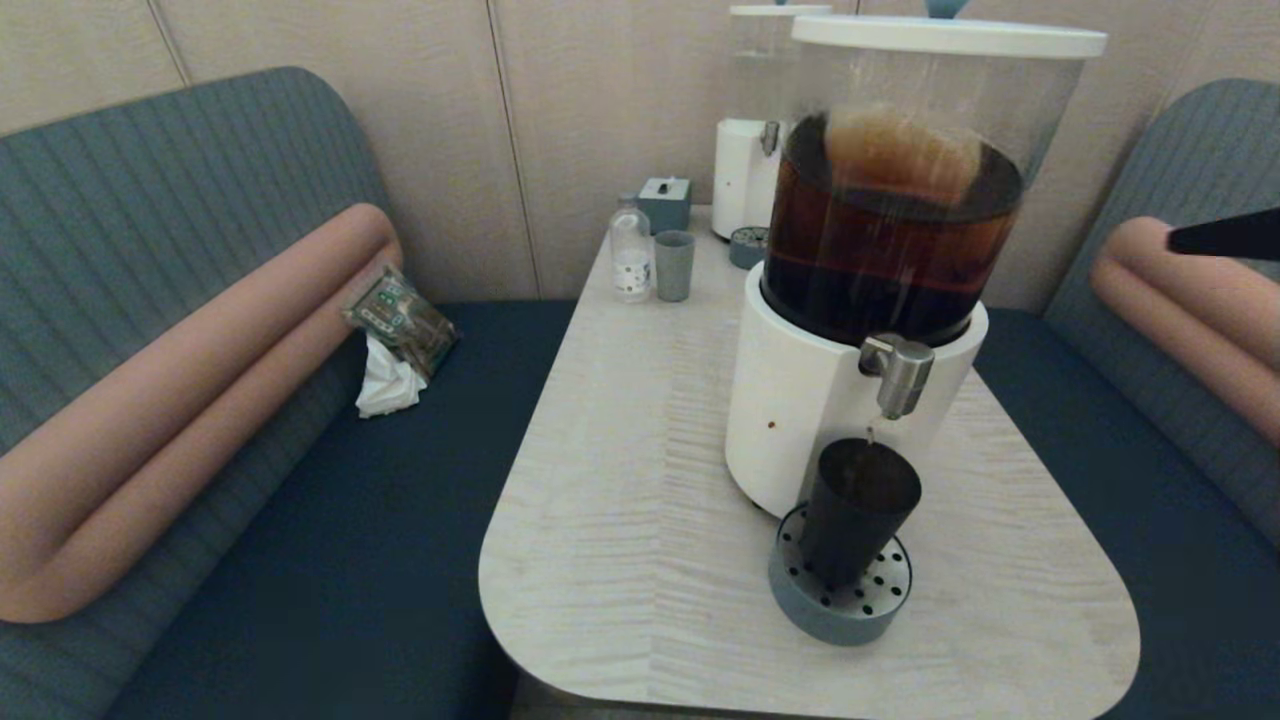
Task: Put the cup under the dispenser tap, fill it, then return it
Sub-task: Turn off the faucet
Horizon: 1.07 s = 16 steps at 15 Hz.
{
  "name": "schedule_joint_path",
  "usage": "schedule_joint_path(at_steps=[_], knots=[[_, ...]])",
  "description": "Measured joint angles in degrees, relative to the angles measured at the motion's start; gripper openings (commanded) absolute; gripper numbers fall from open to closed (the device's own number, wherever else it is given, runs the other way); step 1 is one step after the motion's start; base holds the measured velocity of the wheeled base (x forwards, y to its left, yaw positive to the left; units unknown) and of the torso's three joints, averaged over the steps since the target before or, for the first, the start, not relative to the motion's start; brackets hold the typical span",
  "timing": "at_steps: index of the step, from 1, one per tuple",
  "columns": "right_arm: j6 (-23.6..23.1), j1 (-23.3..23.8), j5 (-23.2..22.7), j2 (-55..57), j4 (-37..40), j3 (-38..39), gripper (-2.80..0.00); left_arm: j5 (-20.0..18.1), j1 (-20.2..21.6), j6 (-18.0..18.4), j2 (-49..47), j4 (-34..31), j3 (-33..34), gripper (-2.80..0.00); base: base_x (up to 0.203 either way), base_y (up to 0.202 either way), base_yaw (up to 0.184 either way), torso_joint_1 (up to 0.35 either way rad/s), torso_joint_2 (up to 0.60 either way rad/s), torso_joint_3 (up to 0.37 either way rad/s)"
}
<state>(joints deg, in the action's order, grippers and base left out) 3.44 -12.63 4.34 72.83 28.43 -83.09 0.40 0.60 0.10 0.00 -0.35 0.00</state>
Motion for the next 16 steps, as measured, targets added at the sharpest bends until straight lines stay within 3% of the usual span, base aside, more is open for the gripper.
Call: schedule_joint_path(at_steps=[6, 16], knots=[[-1.75, 8.27, 3.05, -22.28, 3.22, 7.32, -2.80, 0.01, 0.00, 0.00, 0.00, 0.00, 0.00, -2.80, 0.000, 0.000, 0.000, 0.000, 0.00, 0.000], [-4.26, 12.74, 3.05, -53.11, 5.21, 23.76, -2.80, 0.01, 0.00, 0.01, 0.00, 0.02, 0.00, -2.80, 0.000, 0.000, 0.000, 0.000, 0.00, 0.000]])
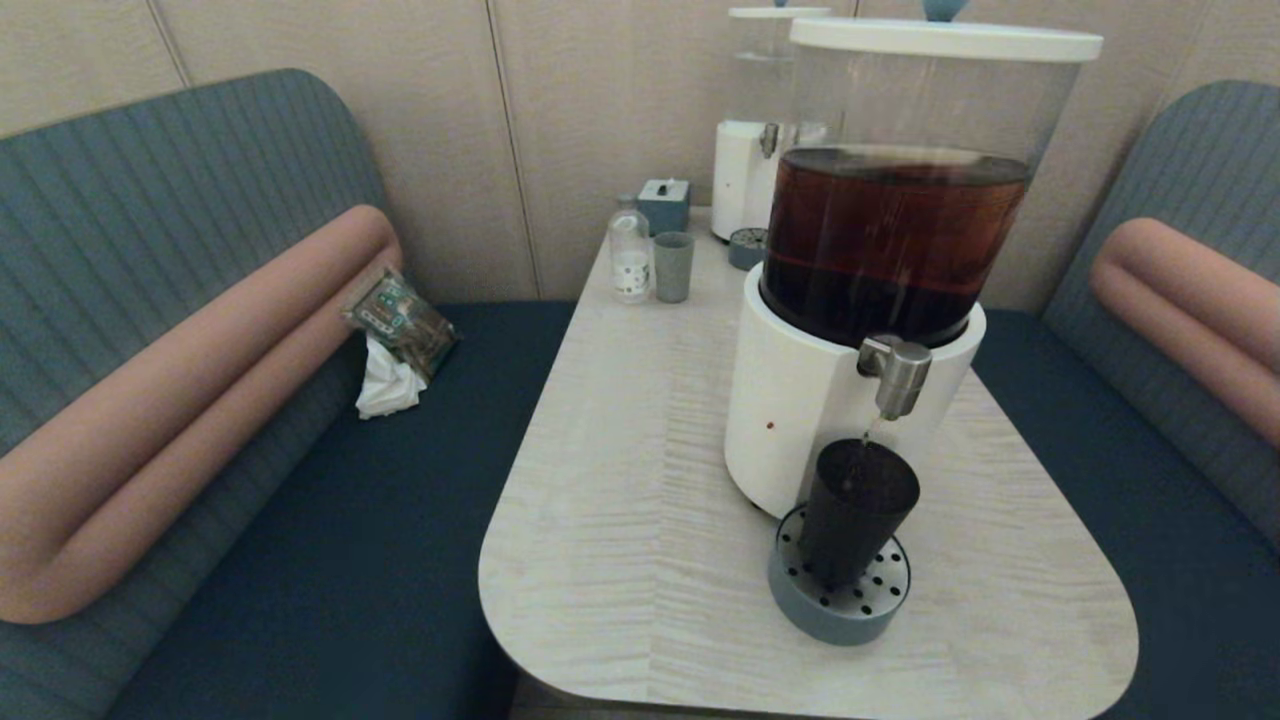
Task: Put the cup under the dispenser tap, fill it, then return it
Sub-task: Turn off the faucet
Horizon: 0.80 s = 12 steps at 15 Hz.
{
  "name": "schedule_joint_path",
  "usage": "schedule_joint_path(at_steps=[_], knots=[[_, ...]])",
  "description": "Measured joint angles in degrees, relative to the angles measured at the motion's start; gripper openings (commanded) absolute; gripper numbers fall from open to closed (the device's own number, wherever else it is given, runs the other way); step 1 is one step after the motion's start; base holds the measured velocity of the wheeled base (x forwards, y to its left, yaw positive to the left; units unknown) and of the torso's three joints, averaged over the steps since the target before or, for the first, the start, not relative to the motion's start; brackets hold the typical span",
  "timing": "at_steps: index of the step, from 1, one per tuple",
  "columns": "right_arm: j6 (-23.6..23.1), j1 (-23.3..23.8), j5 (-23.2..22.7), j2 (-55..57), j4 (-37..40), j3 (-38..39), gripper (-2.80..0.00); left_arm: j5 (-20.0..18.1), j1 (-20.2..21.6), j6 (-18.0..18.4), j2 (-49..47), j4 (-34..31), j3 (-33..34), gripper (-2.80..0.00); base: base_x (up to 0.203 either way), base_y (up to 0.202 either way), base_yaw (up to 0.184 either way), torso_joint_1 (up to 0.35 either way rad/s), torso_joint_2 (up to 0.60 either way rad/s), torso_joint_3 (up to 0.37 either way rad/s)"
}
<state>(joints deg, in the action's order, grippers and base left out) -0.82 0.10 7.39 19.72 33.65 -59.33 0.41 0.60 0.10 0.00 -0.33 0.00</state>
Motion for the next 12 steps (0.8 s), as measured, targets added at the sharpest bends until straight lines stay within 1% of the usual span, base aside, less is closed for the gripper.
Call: schedule_joint_path(at_steps=[5, 7, 10, 12], knots=[[-0.11, -0.01, -0.04, -11.01, -0.20, 6.74, -2.80, 0.00, 0.00, -0.01, 0.00, -0.02, 0.00, -2.80, 0.000, 0.000, 0.000, 0.000, 0.00, 0.000], [0.02, -0.03, -0.24, -14.49, -1.22, 10.82, -2.80, 0.00, 0.00, -0.03, 0.00, -0.02, 0.00, -2.80, 0.000, 0.000, 0.000, 0.000, 0.00, 0.000], [1.02, -0.06, -0.15, -17.96, -8.07, 21.23, -2.80, 0.00, 0.00, 0.00, 0.00, -0.01, 0.00, -2.80, 0.000, 0.000, 0.000, 0.000, 0.00, 0.000], [1.02, -0.08, -0.06, -18.99, -16.44, 31.95, -2.80, 0.02, 0.00, -0.01, 0.00, 0.00, 0.00, -2.80, 0.000, 0.000, 0.000, 0.000, 0.00, 0.000]])
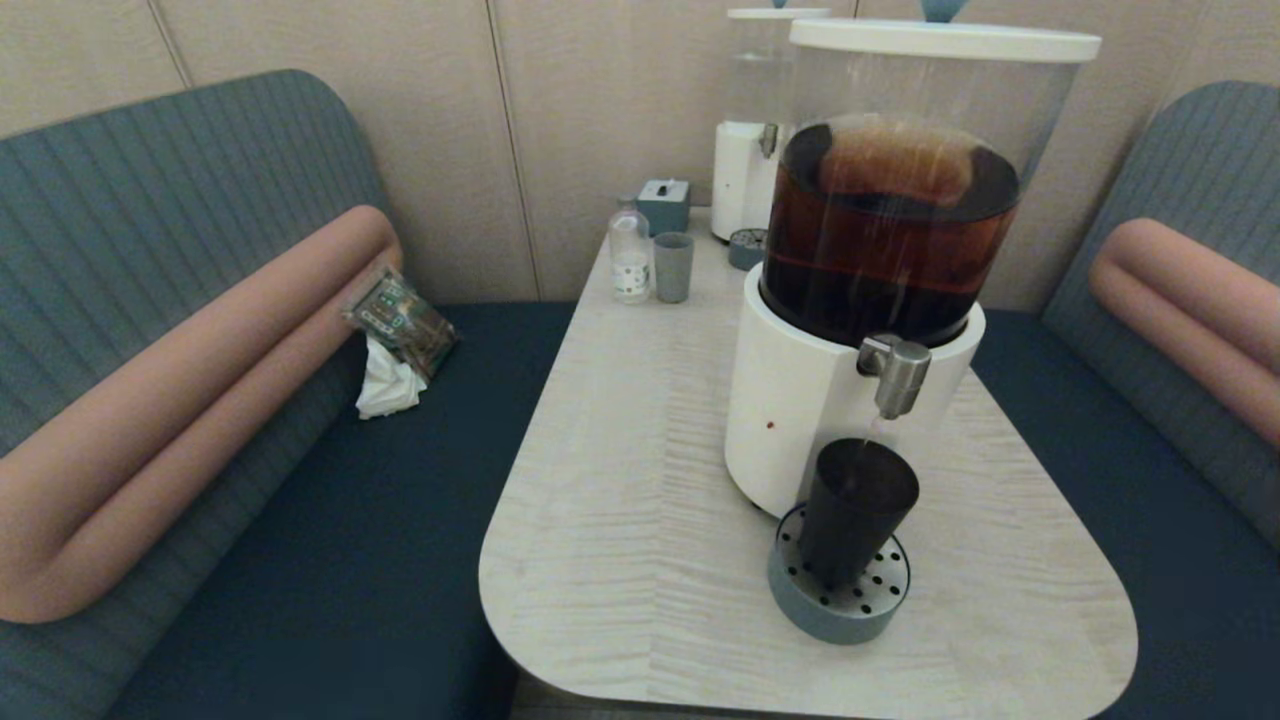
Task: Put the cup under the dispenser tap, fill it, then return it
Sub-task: Turn off the faucet
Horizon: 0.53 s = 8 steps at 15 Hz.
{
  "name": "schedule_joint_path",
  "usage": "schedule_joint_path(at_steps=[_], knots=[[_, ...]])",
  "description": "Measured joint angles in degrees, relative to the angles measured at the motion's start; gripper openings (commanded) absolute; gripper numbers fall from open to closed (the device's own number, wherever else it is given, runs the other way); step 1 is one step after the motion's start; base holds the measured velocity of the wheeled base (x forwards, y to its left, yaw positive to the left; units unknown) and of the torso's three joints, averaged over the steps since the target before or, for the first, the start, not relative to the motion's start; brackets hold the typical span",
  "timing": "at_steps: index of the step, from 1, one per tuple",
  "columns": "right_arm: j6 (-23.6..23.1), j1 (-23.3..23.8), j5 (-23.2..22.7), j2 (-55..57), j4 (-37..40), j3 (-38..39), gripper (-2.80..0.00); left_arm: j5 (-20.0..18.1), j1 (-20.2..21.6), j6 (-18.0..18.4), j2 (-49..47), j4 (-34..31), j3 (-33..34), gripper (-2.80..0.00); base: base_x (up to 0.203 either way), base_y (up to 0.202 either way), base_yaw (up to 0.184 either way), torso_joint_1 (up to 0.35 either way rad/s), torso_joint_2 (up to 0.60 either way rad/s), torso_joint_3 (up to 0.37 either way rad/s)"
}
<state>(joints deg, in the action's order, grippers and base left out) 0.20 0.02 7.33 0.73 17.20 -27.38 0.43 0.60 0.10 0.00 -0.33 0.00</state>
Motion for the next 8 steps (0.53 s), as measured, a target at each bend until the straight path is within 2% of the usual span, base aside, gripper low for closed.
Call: schedule_joint_path(at_steps=[4, 8], knots=[[0.19, 0.02, -0.67, -0.54, -14.98, 21.37, -2.80, -0.03, 0.00, -0.01, 0.00, -0.02, 0.00, -2.80, 0.000, 0.000, 0.000, 0.000, 0.00, 0.000], [-1.85, 0.05, -3.28, -0.62, -16.15, 24.96, -2.80, 0.00, 0.00, 0.00, 0.00, -0.02, 0.00, -2.80, 0.000, 0.000, 0.000, 0.000, 0.00, 0.000]])
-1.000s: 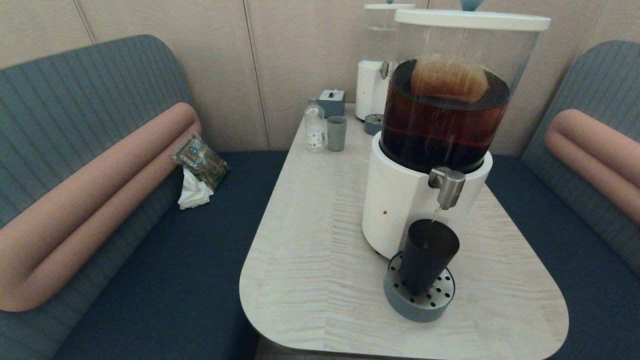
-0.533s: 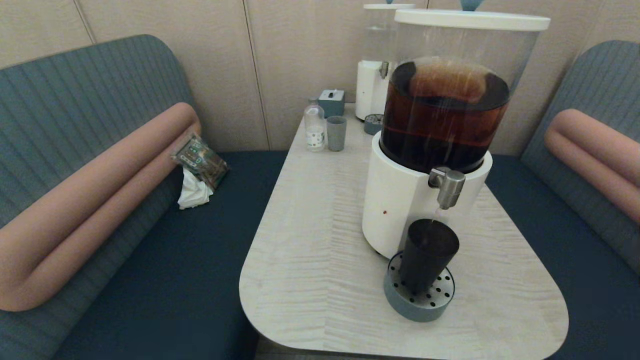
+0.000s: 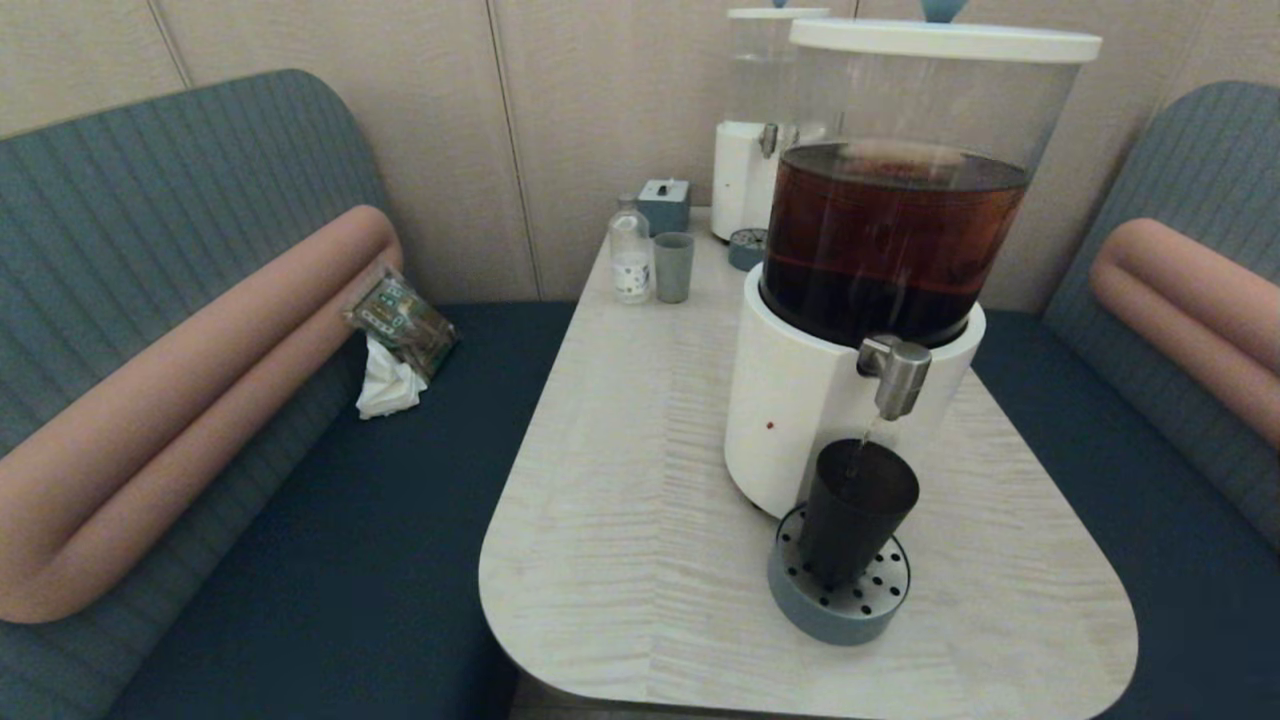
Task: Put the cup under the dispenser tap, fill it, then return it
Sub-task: Turn off the faucet
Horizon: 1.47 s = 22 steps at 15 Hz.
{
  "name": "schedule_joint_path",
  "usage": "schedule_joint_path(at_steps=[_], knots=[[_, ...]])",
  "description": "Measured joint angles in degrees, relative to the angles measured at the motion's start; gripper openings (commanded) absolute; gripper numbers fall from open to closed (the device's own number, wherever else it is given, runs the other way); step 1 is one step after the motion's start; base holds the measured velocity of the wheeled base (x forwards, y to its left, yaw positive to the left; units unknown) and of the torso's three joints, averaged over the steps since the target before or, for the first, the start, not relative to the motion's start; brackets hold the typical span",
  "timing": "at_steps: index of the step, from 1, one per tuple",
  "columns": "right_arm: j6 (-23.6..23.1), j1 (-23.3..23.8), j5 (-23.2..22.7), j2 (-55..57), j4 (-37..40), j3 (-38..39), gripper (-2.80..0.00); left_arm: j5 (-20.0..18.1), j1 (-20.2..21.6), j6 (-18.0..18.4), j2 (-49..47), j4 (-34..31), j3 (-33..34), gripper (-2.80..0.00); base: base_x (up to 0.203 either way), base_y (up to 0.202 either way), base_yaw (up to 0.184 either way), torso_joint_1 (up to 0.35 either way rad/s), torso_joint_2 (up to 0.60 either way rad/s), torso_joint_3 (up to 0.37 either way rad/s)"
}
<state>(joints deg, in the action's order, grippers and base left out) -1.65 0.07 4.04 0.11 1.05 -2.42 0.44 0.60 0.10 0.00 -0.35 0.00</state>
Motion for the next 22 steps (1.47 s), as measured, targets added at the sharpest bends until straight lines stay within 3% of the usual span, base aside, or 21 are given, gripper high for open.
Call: schedule_joint_path(at_steps=[3, 7, 11, 17, 19, 22], knots=[[-0.65, 0.00, -0.66, -0.04, 0.37, 0.17, -2.80, -0.04, 0.00, -0.01, 0.00, 0.00, 0.00, -2.80, 0.000, 0.000, 0.000, 0.000, 0.00, 0.000], [-0.34, 0.00, -5.15, -0.04, 5.25, 0.04, -2.80, -0.08, 0.00, 0.37, 0.00, -0.05, 0.00, -2.80, 0.000, 0.000, 0.000, 0.000, 0.00, 0.000], [3.25, -0.07, -4.92, -0.01, 6.00, -0.14, -2.80, 0.11, 0.00, 0.41, 0.00, -0.22, 0.00, -2.80, 0.000, 0.000, 0.000, 0.000, 0.00, 0.000], [3.85, -0.07, -4.98, -0.01, 6.00, -0.14, -2.80, -0.43, 0.00, 0.54, -0.02, -0.39, -0.47, -2.80, 0.000, 0.000, 0.000, 0.000, 0.00, 0.000], [3.85, -0.07, -4.98, -0.01, 6.00, -0.14, -2.80, -1.89, 0.00, 0.43, -0.73, -1.59, -5.78, -2.80, 0.000, 0.000, 0.000, 0.000, 0.00, 0.000], [3.84, -0.07, -4.98, -0.01, 6.00, -0.14, -2.80, -3.95, 0.00, 0.37, -7.21, -3.44, -19.92, -2.80, 0.000, 0.000, 0.000, 0.000, 0.00, 0.000]])
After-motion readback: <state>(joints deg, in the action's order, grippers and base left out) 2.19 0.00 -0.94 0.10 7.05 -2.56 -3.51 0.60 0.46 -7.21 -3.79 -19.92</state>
